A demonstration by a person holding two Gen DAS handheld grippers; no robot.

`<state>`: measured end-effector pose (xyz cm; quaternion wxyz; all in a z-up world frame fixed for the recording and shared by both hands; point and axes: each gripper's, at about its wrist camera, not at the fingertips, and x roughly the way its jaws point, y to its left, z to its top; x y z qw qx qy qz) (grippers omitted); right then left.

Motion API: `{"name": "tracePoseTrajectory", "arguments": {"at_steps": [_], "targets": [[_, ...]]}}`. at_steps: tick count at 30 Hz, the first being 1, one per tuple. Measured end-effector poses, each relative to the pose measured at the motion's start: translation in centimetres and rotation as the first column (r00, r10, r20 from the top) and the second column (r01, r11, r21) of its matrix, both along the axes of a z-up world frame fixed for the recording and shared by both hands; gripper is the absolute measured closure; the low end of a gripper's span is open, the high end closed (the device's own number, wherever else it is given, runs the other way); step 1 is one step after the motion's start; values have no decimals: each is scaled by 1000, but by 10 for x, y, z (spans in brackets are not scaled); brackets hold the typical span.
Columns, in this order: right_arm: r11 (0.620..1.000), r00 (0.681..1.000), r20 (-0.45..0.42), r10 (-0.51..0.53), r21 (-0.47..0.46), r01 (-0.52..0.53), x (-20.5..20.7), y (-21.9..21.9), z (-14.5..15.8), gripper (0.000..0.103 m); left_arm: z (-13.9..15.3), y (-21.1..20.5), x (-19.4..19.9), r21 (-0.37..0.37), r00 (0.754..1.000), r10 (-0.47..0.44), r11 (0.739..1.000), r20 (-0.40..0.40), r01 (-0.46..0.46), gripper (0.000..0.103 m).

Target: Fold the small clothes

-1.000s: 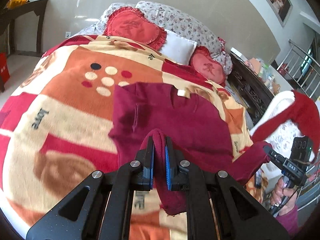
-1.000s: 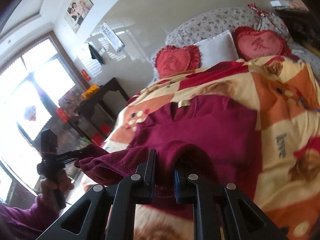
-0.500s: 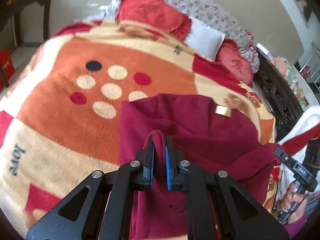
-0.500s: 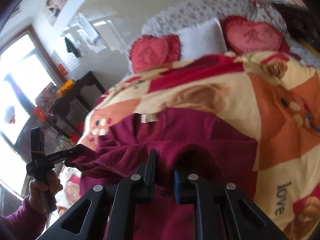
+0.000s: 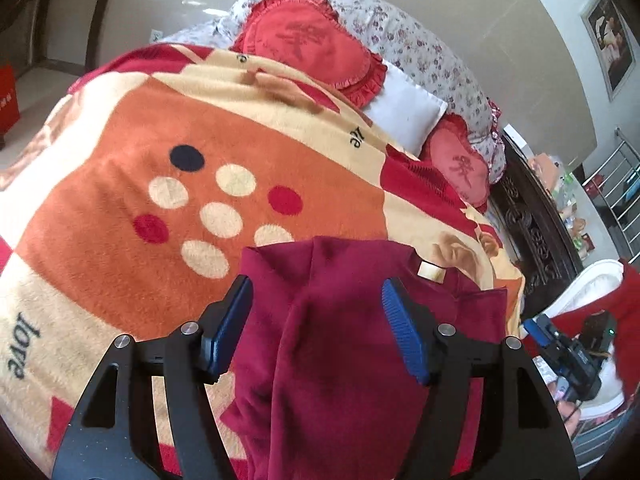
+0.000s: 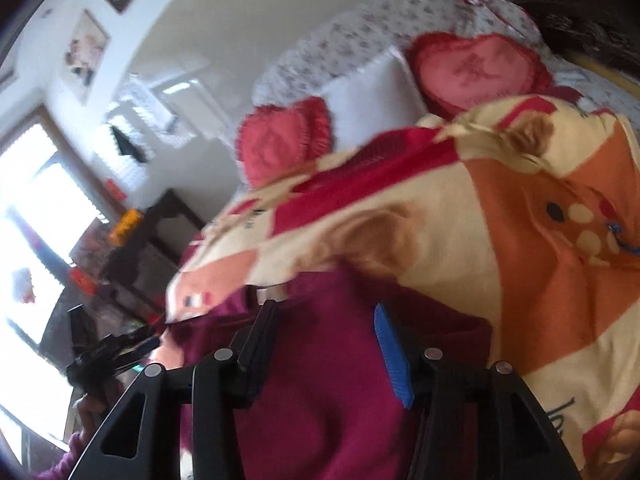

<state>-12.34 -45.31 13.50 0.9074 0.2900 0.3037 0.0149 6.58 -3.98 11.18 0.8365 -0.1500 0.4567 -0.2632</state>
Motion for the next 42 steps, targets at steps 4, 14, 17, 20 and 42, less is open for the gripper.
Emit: {"name": "tracePoseTrajectory", "arguments": {"at_steps": [4, 14, 17, 20, 42], "targets": [[985, 994, -68, 86, -144, -95, 13, 37, -9, 60, -16, -19, -4, 106, 1000, -18, 994, 11, 17, 35], [972, 984, -146, -100, -224, 66, 60, 8, -52, 63, -76, -52, 27, 274, 995, 15, 962, -102, 13, 30], [972, 986, -149, -72, -231, 36, 45, 16, -37, 60, -66, -41, 19, 248, 995, 28, 969, -100, -3, 30], [980, 988, -155, -12, -199, -19, 35, 30, -26, 55, -57, -26, 4, 202, 995, 10, 979, -100, 11, 30], [921, 879, -365, 307, -120, -371, 218, 268, -75, 85, -74, 21, -83, 174, 993, -77, 980, -94, 93, 30]]}}
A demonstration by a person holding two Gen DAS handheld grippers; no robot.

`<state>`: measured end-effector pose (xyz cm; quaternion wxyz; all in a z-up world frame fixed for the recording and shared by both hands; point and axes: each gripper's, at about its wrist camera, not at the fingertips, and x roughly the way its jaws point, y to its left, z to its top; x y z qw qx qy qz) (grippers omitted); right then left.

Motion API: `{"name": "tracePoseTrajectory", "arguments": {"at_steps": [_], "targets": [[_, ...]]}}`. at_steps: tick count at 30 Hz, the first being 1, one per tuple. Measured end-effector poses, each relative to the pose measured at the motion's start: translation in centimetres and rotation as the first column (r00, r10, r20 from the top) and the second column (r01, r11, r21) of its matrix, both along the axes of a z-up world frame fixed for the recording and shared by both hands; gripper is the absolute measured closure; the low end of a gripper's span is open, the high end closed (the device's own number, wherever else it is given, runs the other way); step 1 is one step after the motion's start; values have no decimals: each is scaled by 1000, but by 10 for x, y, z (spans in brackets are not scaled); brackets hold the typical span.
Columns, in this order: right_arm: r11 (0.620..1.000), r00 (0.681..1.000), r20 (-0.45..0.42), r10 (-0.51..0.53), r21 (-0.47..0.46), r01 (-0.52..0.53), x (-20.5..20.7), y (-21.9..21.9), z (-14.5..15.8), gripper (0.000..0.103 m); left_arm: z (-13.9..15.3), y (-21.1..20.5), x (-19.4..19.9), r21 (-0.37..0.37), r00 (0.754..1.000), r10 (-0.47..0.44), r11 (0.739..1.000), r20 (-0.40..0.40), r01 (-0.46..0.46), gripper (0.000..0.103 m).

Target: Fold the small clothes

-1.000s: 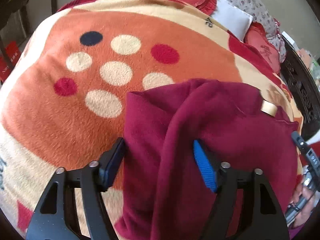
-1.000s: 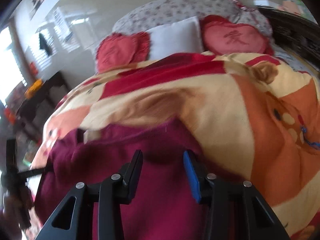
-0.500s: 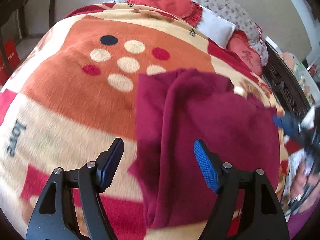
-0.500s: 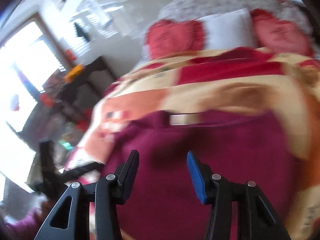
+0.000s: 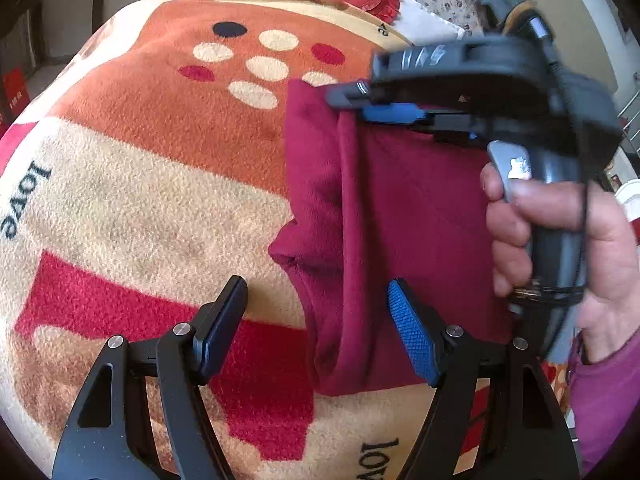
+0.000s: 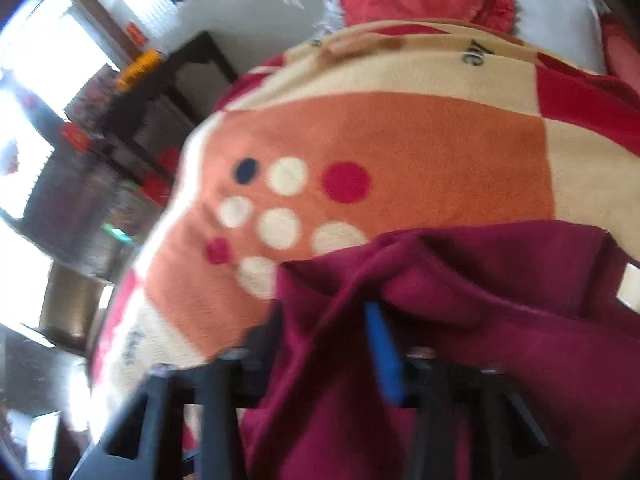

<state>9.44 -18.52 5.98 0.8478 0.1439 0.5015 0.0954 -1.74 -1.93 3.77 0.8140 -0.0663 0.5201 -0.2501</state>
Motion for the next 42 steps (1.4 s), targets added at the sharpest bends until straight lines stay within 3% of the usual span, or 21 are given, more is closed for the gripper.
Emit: {"name": "tracePoseTrajectory", "arguments": {"at_steps": [1, 3, 7, 12, 15, 17, 18, 22, 26, 29, 30, 31, 35, 42], "targets": [[1000, 1000, 8, -9, -12, 9, 0, -2, 1, 94, 2, 1, 1, -7, 1000, 0, 1000, 1, 0, 30], [1000, 999, 34, 3, 5, -3, -1, -5, 9, 97, 6, 9, 0, -26, 1000, 7, 1000, 9, -7, 30], [1000, 996, 92, 21, -17, -20, 4, -1, 21, 97, 14, 19, 3, -45, 999, 41, 998, 33, -39, 30], [1000, 999, 45, 5, 22, -6, 9, 1, -4, 97, 19, 15, 3, -34, 999, 47, 998, 27, -46, 30], [994, 998, 57, 22, 105, -28, -13, -15, 8, 89, 28, 8, 3, -18, 998, 30, 999, 61, -29, 30], [994, 993, 112, 24, 104, -36, -43, -31, 23, 69, 30, -7, 10, -18, 997, 20, 1000, 73, -19, 30], [998, 990, 142, 1, 68, -11, -59, -44, 30, 59, 30, -10, 11, -15, 997, 15, 1000, 78, -14, 30], [990, 970, 205, -127, -41, 139, -117, -111, 45, 58, 23, -26, 13, 9, 997, -4, 1000, 73, 3, 30], [913, 909, 215, -357, -125, 388, -159, -196, 45, 58, 12, -37, 17, 77, 997, -5, 997, 80, -1, 30], [863, 875, 169, -455, -157, 479, -160, -245, 25, 63, 3, -46, 20, 124, 996, -2, 992, 86, -9, 30], [868, 875, 138, -464, -126, 480, -157, -257, 16, 69, 2, -48, 20, 133, 996, 0, 991, 90, -12, 29], [871, 874, 132, -468, -101, 481, -154, -261, 11, 69, 2, -50, 19, 143, 996, -1, 990, 94, -13, 29], [881, 889, 174, -424, -148, 449, -160, -247, 27, 68, 2, -54, 19, 169, 995, -1, 985, 103, -17, 29], [924, 930, 165, -330, -147, 354, -220, -213, 41, 63, 2, -59, 15, 199, 992, -5, 980, 130, -21, 29]]}}
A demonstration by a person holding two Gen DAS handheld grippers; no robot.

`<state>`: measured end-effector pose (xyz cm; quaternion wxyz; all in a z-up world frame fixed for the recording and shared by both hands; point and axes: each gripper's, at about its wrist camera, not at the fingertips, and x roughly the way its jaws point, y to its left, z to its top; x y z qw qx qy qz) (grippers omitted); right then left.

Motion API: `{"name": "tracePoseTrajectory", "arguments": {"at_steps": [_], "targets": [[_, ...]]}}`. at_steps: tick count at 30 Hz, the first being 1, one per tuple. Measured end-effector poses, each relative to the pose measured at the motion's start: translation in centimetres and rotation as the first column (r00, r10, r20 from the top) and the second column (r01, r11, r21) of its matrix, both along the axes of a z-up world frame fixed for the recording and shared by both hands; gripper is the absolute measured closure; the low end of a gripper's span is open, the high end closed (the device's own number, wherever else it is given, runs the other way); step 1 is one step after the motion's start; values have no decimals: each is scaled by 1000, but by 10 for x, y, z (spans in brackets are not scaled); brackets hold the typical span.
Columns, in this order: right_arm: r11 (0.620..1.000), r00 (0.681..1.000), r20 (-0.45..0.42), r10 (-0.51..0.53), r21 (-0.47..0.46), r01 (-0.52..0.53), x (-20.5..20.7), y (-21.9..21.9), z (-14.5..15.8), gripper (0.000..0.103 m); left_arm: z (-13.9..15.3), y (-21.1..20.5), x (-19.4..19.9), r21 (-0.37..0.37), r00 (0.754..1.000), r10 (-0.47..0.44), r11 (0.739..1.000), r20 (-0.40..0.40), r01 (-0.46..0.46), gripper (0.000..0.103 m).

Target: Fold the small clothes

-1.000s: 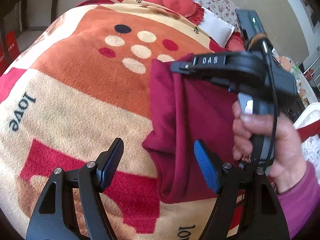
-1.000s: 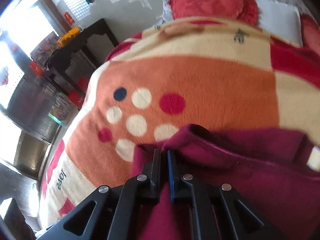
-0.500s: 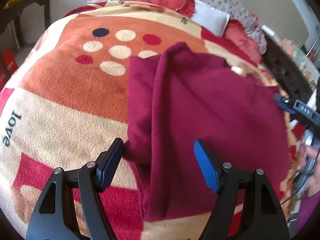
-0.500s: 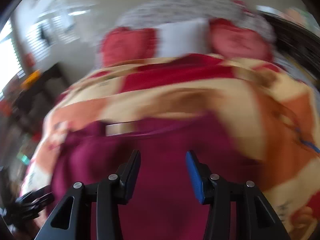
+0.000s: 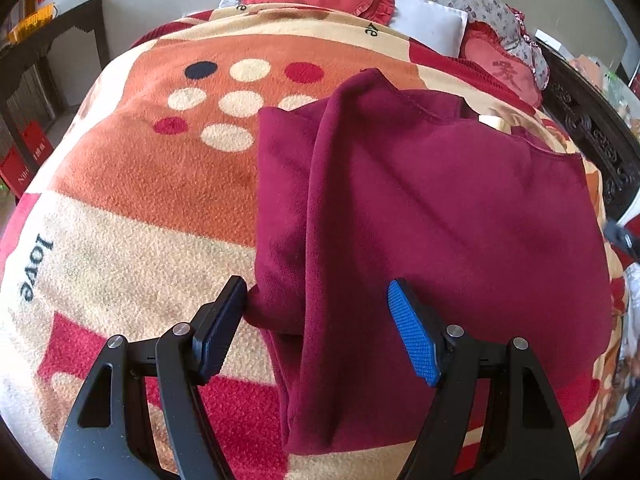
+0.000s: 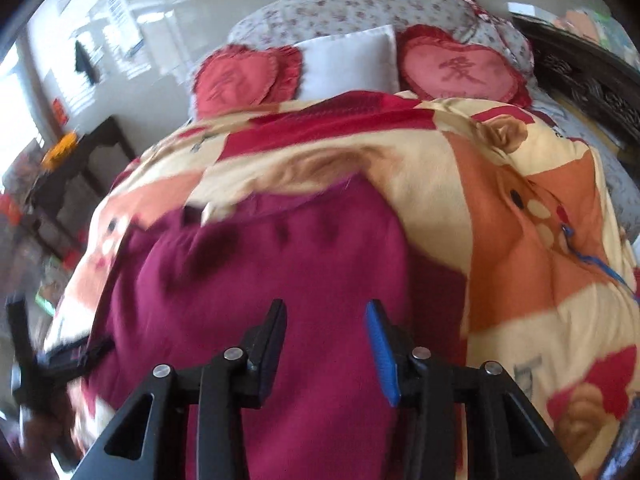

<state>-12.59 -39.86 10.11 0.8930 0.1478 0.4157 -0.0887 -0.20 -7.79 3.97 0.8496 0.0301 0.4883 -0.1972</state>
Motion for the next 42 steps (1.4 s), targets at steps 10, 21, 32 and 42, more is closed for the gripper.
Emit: {"name": "tracePoseTrajectory", "arguments": {"at_steps": [10, 21, 32, 42], "targets": [[1000, 997, -70, 19, 11, -19, -55, 18, -35, 63, 4, -2, -10, 31, 999, -4, 1000, 40, 2, 29], [999, 999, -33, -38, 13, 38, -79, 16, -22, 63, 24, -7, -35, 46, 995, -48, 998, 89, 44, 29], [997, 995, -66, 75, 32, -73, -52, 54, -36, 62, 19, -2, -46, 23, 998, -39, 999, 49, 38, 29], [993, 995, -69, 77, 89, -71, -43, 55, -55, 36, 4, 33, -39, -135, 997, 35, 990, -64, -43, 29]]}}
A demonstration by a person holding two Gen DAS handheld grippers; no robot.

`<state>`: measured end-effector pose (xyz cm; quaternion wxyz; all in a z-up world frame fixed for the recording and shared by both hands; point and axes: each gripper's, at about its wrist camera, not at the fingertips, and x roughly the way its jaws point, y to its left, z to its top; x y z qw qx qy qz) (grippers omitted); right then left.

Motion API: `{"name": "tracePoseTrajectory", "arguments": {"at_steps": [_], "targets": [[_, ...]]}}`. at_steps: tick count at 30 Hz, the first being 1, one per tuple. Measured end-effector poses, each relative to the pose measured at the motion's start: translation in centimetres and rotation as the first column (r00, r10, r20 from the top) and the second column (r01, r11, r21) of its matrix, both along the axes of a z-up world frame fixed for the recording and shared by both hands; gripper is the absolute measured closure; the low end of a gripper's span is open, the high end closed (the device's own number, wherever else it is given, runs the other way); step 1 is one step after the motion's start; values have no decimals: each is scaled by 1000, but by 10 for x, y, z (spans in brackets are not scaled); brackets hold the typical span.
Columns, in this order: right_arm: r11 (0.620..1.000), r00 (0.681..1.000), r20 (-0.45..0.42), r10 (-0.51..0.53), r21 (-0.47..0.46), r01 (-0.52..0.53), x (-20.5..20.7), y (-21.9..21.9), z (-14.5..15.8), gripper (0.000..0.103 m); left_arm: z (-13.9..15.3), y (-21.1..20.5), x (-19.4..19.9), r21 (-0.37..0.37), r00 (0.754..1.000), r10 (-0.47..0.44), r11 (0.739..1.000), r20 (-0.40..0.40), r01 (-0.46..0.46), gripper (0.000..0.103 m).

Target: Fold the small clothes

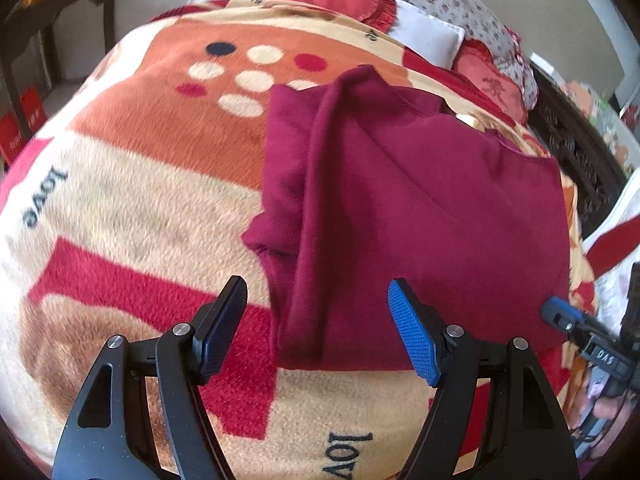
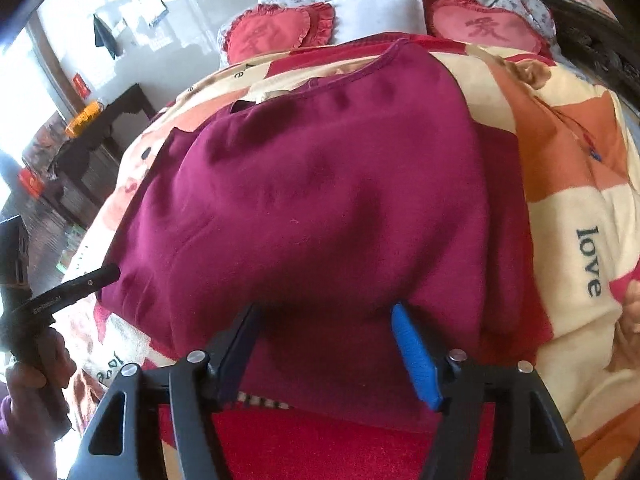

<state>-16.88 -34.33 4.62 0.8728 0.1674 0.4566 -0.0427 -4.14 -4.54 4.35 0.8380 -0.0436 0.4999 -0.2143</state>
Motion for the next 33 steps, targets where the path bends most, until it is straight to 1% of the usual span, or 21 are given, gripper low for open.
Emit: {"name": "tracePoseTrajectory", "arguments": {"at_steps": [2, 6, 10, 11, 14, 15, 17, 19, 21, 22, 23, 25, 26, 28, 30, 32, 33], "targets": [[1000, 999, -34, -5, -17, 4, 7, 5, 5, 36, -5, 6, 2, -23, 1000, 14, 1000, -26, -15, 29], [997, 998, 20, 66, 34, -67, 29, 28, 27, 37, -12, 12, 4, -62, 998, 31, 998, -49, -34, 29], [984, 984, 31, 174, 38, -175, 76, 69, 39, 37, -11, 16, 7, -96, 998, 38, 994, -57, -43, 29], [977, 978, 28, 205, 50, -206, 94, 83, 39, 37, -12, 18, 9, -104, 997, 38, 994, -63, -44, 29], [969, 970, 7, 243, 48, -243, 134, 110, 32, 37, -15, 24, 13, -139, 996, 40, 989, -79, -51, 29], [965, 967, -7, 256, 61, -255, 150, 118, 28, 37, -16, 26, 15, -152, 996, 40, 987, -83, -52, 29], [958, 961, -38, 274, 104, -268, 179, 130, 19, 37, -17, 31, 16, -174, 995, 36, 983, -91, -51, 29], [957, 960, -60, 272, 119, -264, 204, 140, 14, 36, -18, 34, 17, -190, 995, 29, 981, -95, -47, 29], [956, 957, -76, 280, 107, -272, 226, 153, 12, 35, -19, 36, 18, -201, 995, 25, 979, -95, -44, 29], [955, 953, -94, 289, 96, -280, 236, 160, 12, 31, -19, 38, 19, -206, 995, 23, 978, -95, -43, 29], [955, 948, -118, 295, 75, -288, 246, 168, 10, 29, -19, 40, 20, -211, 995, 21, 977, -96, -41, 29], [953, 939, -165, 301, 18, -302, 259, 183, 7, 20, -19, 42, 23, -222, 995, 19, 974, -100, -41, 27], [951, 936, -182, 302, -15, -310, 264, 190, 5, 19, -19, 42, 25, -228, 995, 16, 973, -101, -39, 24], [941, 928, -215, 303, -83, -327, 270, 203, 0, 15, -19, 41, 29, -236, 995, 13, 971, -103, -37, 23], [924, 922, -231, 311, -153, -350, 273, 214, -3, 15, -18, 38, 32, -232, 995, 15, 972, -101, -38, 23], [916, 922, -216, 320, -180, -360, 271, 216, -4, 17, -17, 36, 36, -223, 994, 15, 974, -104, -38, 23], [918, 927, -200, 318, -181, -354, 269, 214, -3, 24, -16, 35, 37, -220, 994, 15, 975, -106, -38, 23]]}}
